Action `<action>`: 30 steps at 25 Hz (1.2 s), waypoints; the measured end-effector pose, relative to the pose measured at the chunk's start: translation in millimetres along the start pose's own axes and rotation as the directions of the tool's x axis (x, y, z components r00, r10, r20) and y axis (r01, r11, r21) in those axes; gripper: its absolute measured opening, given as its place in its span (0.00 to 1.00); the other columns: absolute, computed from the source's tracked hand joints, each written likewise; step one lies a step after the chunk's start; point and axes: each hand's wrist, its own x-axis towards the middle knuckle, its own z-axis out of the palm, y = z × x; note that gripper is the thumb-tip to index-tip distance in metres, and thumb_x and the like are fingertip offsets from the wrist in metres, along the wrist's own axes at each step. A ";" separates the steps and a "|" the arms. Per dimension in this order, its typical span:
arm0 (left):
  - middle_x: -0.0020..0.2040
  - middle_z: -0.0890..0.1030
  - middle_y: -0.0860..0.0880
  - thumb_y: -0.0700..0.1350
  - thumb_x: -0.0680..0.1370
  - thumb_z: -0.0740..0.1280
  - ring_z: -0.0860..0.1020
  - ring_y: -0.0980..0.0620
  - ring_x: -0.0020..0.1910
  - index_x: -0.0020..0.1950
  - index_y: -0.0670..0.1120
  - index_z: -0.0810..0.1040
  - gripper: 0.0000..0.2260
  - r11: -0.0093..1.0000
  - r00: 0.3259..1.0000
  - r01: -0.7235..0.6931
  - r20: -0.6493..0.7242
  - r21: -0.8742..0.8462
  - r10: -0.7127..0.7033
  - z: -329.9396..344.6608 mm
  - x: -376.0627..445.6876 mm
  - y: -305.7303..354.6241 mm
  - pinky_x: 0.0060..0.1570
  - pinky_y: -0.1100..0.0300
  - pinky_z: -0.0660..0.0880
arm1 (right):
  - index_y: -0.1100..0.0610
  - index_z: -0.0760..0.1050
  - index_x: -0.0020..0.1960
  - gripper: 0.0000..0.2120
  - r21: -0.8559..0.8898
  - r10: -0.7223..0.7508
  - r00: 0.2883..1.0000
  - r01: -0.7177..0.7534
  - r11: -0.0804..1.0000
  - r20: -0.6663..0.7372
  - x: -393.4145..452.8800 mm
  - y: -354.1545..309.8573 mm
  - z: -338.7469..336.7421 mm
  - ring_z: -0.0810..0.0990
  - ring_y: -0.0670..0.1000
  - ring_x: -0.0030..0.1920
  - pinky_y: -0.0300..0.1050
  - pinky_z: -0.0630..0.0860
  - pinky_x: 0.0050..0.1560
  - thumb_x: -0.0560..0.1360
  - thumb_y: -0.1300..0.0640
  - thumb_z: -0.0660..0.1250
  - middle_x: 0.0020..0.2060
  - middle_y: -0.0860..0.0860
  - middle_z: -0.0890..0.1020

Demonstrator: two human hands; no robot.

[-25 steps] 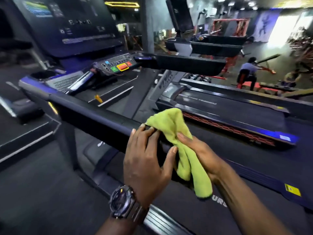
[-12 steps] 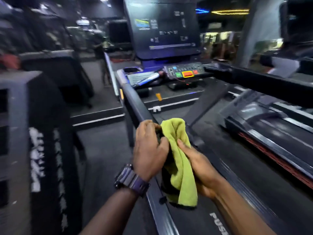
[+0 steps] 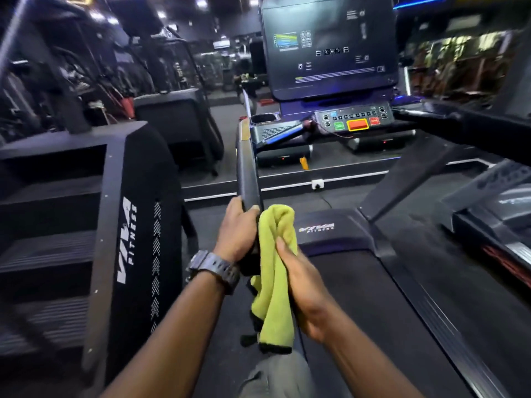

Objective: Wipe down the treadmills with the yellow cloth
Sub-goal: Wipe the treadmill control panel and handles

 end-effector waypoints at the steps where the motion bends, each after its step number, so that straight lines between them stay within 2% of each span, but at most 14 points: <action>1: 0.60 0.79 0.46 0.61 0.67 0.61 0.77 0.44 0.60 0.55 0.53 0.76 0.21 0.999 0.999 0.033 -0.019 -0.016 -0.033 -1.9 -1.0 -0.4 0.64 0.43 0.71 | 0.54 0.78 0.65 0.17 -0.063 -0.041 0.999 0.039 0.997 -0.034 20.2 -9.6 0.6 0.81 0.55 0.56 0.55 0.74 0.65 0.81 0.47 0.63 0.55 0.53 0.84; 3: 0.68 0.75 0.49 0.60 0.71 0.62 0.73 0.50 0.66 0.67 0.52 0.72 0.27 0.998 0.997 0.067 -0.029 -0.020 -0.067 -3.0 -8.2 8.7 0.70 0.49 0.66 | 0.56 0.78 0.64 0.15 -0.221 -0.093 0.994 0.077 0.972 -0.062 77.7 -30.9 1.7 0.80 0.51 0.56 0.46 0.74 0.62 0.83 0.50 0.61 0.55 0.52 0.82; 4: 0.69 0.72 0.52 0.57 0.76 0.62 0.71 0.53 0.67 0.73 0.49 0.67 0.27 0.997 0.997 0.070 -0.018 -0.014 -0.070 -1.7 -11.1 16.4 0.71 0.56 0.63 | 0.57 0.77 0.65 0.15 -0.250 -0.109 0.992 0.092 0.964 -0.057 106.1 -40.2 -1.9 0.79 0.50 0.56 0.42 0.73 0.59 0.83 0.51 0.60 0.55 0.52 0.81; 6: 0.70 0.68 0.55 0.49 0.82 0.59 0.66 0.58 0.69 0.76 0.48 0.61 0.23 0.992 0.996 0.091 -0.011 0.092 -0.090 0.9 -17.4 23.3 0.68 0.66 0.59 | 0.57 0.75 0.68 0.15 -0.264 -0.092 0.991 0.064 0.962 -0.098 133.0 -50.9 6.7 0.79 0.51 0.60 0.40 0.73 0.60 0.84 0.53 0.59 0.59 0.53 0.81; 9: 0.78 0.58 0.51 0.51 0.84 0.55 0.56 0.56 0.77 0.79 0.46 0.54 0.25 0.958 0.994 0.113 -0.037 0.265 -0.107 2.1 -20.9 33.3 0.76 0.59 0.52 | 0.49 0.74 0.67 0.14 -0.158 -0.019 0.990 -0.004 0.987 -0.142 83.9 -30.4 10.3 0.78 0.44 0.61 0.36 0.72 0.65 0.83 0.49 0.60 0.60 0.44 0.79; 11: 0.79 0.56 0.52 0.51 0.84 0.54 0.54 0.56 0.77 0.79 0.46 0.53 0.25 0.947 0.984 0.177 -0.051 0.267 -0.169 0.7 -19.6 33.6 0.76 0.58 0.50 | 0.47 0.74 0.68 0.19 -0.050 0.065 0.991 -0.071 0.996 -0.113 40.7 -15.2 12.9 0.77 0.42 0.63 0.42 0.71 0.66 0.79 0.41 0.63 0.63 0.42 0.80; 13: 0.79 0.55 0.52 0.51 0.84 0.52 0.54 0.56 0.78 0.79 0.46 0.53 0.24 0.938 0.981 0.192 -0.051 0.290 -0.185 1.5 -26.0 39.3 0.76 0.59 0.50 | 0.47 0.74 0.68 0.25 -0.083 0.071 0.986 -0.085 0.993 -0.152 53.0 -16.9 14.1 0.78 0.45 0.64 0.46 0.71 0.67 0.75 0.38 0.65 0.62 0.44 0.81; 15: 0.80 0.54 0.50 0.50 0.84 0.52 0.53 0.56 0.78 0.79 0.45 0.52 0.24 0.917 0.985 0.168 -0.041 0.363 -0.165 3.6 -29.3 47.5 0.76 0.61 0.49 | 0.48 0.75 0.66 0.22 -0.151 0.053 0.977 -0.086 0.985 -0.208 105.4 -32.5 13.9 0.78 0.47 0.63 0.48 0.71 0.69 0.74 0.40 0.63 0.61 0.45 0.81; 17: 0.79 0.56 0.48 0.48 0.84 0.53 0.55 0.54 0.78 0.79 0.43 0.53 0.24 0.892 0.981 0.189 -0.043 0.411 -0.188 3.7 -27.7 50.8 0.75 0.60 0.52 | 0.49 0.73 0.66 0.17 -0.173 0.143 0.965 -0.183 0.968 -0.218 144.2 -42.8 10.8 0.77 0.49 0.63 0.49 0.70 0.70 0.80 0.45 0.62 0.61 0.46 0.80; 18: 0.78 0.59 0.46 0.48 0.84 0.54 0.59 0.51 0.77 0.78 0.42 0.56 0.23 0.878 0.977 0.210 -0.061 0.430 -0.204 3.4 -25.4 52.5 0.73 0.58 0.56 | 0.49 0.72 0.68 0.17 -0.192 0.173 0.958 -0.219 0.957 -0.229 142.9 -41.6 11.1 0.77 0.48 0.64 0.50 0.70 0.71 0.81 0.45 0.61 0.62 0.46 0.79; 21: 0.67 0.73 0.41 0.47 0.82 0.57 0.71 0.42 0.67 0.69 0.42 0.69 0.17 0.850 0.941 0.331 -0.216 0.410 -0.262 2.7 4.0 65.9 0.64 0.52 0.68 | 0.44 0.69 0.73 0.31 -0.131 0.223 0.963 -0.243 0.961 -0.150 82.5 -23.0 13.2 0.74 0.46 0.69 0.53 0.67 0.73 0.75 0.31 0.62 0.68 0.43 0.76; 23: 0.65 0.74 0.39 0.47 0.82 0.58 0.73 0.40 0.64 0.66 0.41 0.71 0.16 0.824 0.890 0.443 -0.287 0.352 -0.356 6.5 33.4 74.5 0.62 0.51 0.69 | 0.41 0.68 0.72 0.36 -0.130 0.227 0.970 -0.236 0.963 -0.087 80.8 -12.2 12.2 0.73 0.47 0.70 0.55 0.67 0.73 0.69 0.26 0.64 0.69 0.43 0.76; 27: 0.65 0.76 0.39 0.49 0.82 0.55 0.73 0.39 0.64 0.66 0.43 0.72 0.17 0.749 0.770 0.618 -0.375 0.239 -0.516 22.9 68.2 90.4 0.60 0.52 0.69 | 0.47 0.67 0.74 0.42 -0.275 0.193 0.950 -0.260 0.926 -0.246 225.7 -36.6 4.0 0.73 0.51 0.69 0.55 0.69 0.71 0.65 0.27 0.57 0.70 0.48 0.75; 30: 0.67 0.75 0.40 0.50 0.82 0.54 0.73 0.38 0.65 0.69 0.45 0.70 0.18 0.683 0.723 0.670 -0.466 0.290 -0.511 37.7 84.2 98.1 0.60 0.52 0.69 | 0.45 0.62 0.76 0.41 -0.380 0.250 0.945 -0.314 0.870 -0.210 275.1 -31.1 -3.7 0.70 0.50 0.72 0.55 0.66 0.73 0.69 0.26 0.55 0.73 0.47 0.70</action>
